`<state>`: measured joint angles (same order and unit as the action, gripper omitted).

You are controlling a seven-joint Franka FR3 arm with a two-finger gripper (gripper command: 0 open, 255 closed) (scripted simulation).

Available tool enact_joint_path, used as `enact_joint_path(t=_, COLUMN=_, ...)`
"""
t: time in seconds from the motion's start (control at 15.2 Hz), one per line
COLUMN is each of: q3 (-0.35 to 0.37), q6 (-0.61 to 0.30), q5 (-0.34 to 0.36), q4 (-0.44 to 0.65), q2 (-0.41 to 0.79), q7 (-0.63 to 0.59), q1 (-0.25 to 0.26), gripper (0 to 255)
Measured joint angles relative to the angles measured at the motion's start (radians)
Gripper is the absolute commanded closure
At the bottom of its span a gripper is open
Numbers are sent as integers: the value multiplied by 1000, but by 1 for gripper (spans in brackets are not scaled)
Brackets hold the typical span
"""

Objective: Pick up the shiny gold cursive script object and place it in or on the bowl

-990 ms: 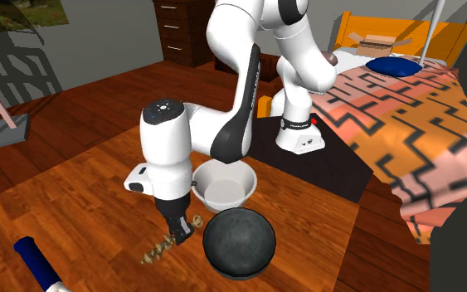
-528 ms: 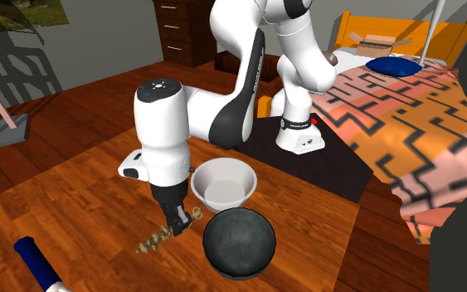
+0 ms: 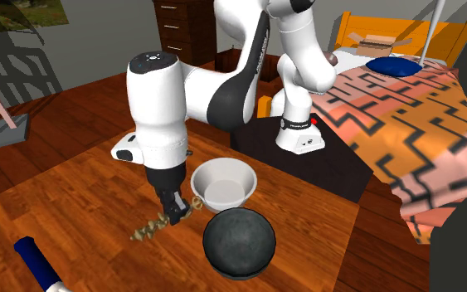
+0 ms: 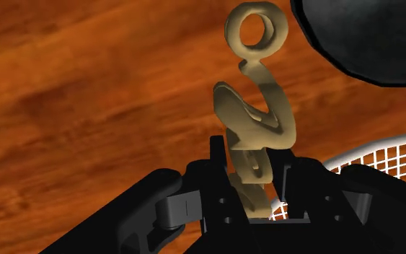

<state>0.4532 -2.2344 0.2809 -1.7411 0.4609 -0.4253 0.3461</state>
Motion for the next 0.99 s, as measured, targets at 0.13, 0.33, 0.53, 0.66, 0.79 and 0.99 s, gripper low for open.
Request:
enact_joint_path(t=0.13, q3=4, q6=18, q5=-8, q4=7, q2=-12, q7=6, q1=-3, gripper=255)
enact_joint_path(t=0.33, q3=11, q6=52, q5=-20, q4=24, q2=-31, q7=15, q1=-7, gripper=255)
enact_joint_path(t=0.53, q3=18, q6=71, q5=-30, q4=24, q2=-52, q7=13, q1=-7, gripper=255)
enact_joint_path(t=0.66, q3=29, q6=58, q5=-37, q4=-20, q2=-82, q7=-11, q1=3, gripper=255)
enact_joint_path(t=0.79, q3=46, q6=41, q5=-44, q4=-74, q2=-120, q7=-49, q1=20, gripper=255)
enact_joint_path(t=0.99, q3=72, q6=25, q5=-67, q4=-155, q2=-189, q7=-93, q1=37, gripper=255)
